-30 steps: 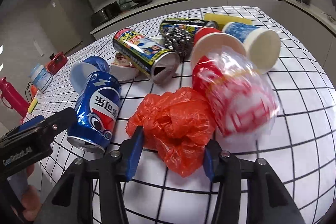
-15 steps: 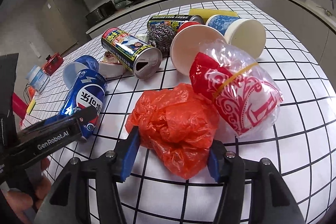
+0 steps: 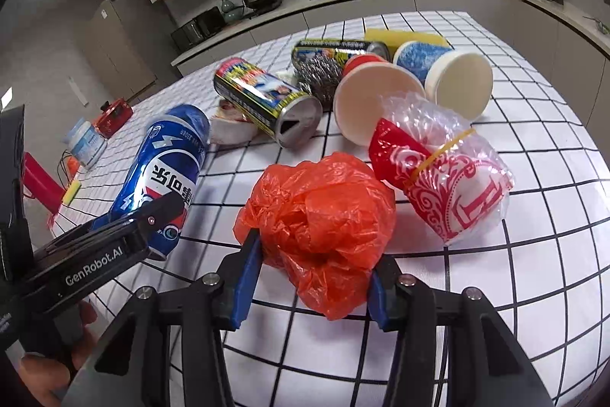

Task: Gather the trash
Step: 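Grasp the red plastic bag with the right tool while the left grasps the blue Pepsi can, then carry both items over the black bucket and open both tools to drop them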

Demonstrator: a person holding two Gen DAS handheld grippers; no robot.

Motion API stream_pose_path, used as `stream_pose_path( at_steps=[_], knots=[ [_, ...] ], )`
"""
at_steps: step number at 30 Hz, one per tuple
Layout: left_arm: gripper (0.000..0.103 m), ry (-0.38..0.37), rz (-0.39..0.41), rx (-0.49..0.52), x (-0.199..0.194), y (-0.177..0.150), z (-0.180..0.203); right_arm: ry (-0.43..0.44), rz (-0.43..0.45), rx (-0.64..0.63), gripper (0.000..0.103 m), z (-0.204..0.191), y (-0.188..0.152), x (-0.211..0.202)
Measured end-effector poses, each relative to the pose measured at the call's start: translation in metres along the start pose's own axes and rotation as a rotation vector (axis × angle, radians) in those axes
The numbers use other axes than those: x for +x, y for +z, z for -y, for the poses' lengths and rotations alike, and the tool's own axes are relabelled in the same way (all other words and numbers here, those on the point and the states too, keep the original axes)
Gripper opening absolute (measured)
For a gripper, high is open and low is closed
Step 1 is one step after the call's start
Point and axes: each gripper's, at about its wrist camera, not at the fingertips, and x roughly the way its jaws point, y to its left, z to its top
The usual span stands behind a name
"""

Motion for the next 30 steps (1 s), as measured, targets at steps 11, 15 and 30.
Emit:
stream_pose_path(
  at_steps=[11,15,30],
  knots=[
    [0.066,-0.01,0.066,0.018,-0.032,-0.002,-0.007,-0.001,0.071,-0.02,0.051,-0.02,-0.002,-0.037],
    [0.066,-0.032,0.087,0.037,-0.042,-0.005,0.0,-0.022,0.107,-0.012,0.051,-0.018,-0.003,-0.052],
    [0.066,-0.204,0.118,0.158,-0.063,-0.006,0.063,-0.17,0.203,0.098,0.051,0.031,-0.015,-0.12]
  ],
)
